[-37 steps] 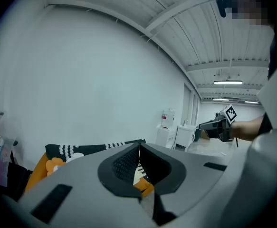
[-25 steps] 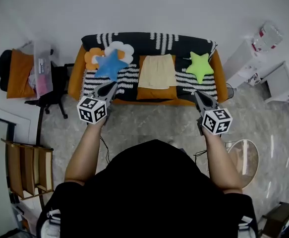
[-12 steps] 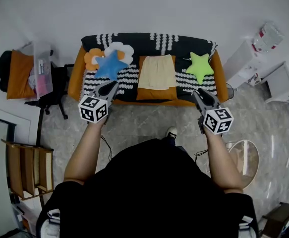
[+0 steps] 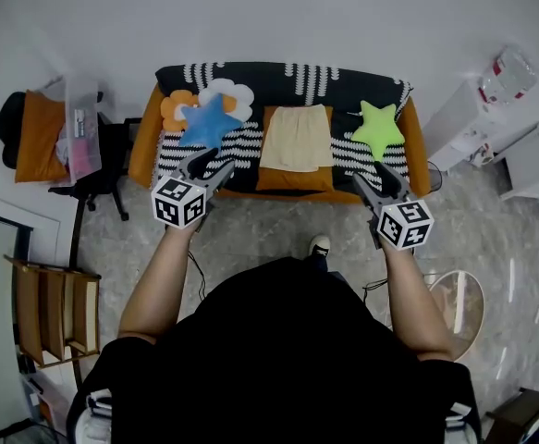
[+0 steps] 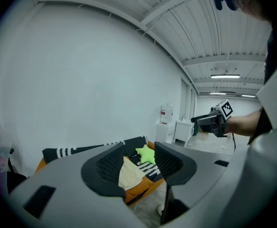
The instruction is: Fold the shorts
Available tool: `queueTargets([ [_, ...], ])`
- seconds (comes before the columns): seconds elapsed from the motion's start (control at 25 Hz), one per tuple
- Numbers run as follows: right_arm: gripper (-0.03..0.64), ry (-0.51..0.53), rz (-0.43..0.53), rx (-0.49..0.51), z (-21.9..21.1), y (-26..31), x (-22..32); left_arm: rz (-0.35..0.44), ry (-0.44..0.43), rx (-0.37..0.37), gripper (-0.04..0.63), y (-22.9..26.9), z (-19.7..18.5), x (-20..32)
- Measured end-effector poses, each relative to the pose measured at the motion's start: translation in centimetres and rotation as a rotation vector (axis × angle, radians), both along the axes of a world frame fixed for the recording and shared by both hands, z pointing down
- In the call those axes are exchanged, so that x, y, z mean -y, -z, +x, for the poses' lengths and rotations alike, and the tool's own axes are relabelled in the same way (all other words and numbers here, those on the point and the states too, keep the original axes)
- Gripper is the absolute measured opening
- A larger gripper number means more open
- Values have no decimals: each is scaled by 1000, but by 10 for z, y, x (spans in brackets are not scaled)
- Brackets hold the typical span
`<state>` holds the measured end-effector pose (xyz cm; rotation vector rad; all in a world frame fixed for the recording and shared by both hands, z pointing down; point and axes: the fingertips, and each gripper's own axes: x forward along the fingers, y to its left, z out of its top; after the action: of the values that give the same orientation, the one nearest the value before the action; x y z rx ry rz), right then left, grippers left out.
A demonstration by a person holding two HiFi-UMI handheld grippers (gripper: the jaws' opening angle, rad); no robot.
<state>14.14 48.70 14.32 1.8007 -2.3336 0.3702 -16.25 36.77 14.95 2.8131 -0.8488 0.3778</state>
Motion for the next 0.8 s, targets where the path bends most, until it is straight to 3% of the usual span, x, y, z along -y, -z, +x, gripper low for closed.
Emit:
queueTargets([
  [0.8, 296, 68, -66, 27, 97, -35, 105, -66, 95, 39, 261, -28, 78, 77],
])
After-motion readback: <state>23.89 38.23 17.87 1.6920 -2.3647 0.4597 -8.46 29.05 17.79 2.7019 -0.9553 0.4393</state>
